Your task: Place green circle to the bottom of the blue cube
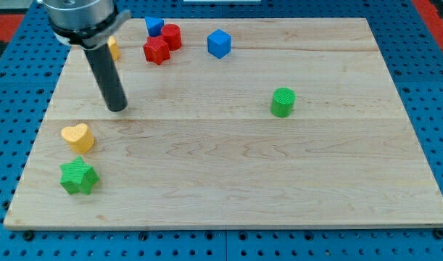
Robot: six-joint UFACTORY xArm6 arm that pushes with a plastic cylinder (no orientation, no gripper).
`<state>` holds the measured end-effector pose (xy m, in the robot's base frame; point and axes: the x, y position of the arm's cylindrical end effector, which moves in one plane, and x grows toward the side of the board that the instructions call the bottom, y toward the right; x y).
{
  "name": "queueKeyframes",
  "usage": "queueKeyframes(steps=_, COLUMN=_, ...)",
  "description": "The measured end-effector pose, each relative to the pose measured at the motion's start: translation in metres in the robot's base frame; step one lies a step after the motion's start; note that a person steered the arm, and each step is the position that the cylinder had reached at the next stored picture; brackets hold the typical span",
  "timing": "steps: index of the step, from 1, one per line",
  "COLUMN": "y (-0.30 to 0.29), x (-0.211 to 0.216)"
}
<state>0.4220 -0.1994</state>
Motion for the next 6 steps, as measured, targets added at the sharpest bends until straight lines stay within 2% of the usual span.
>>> queueKeyframes(steps=1, y=-0.026, x=0.042)
queueKeyframes(steps=2, y=0.017, x=0.049)
queueKeyframes(steps=3, y=0.033, x=0.087)
queueKeyframes(steps=4, y=0.111, x=0.08)
queueKeyframes(steps=5, y=0.244, x=0.081)
queueKeyframes(steps=6, y=0.324, x=0.037)
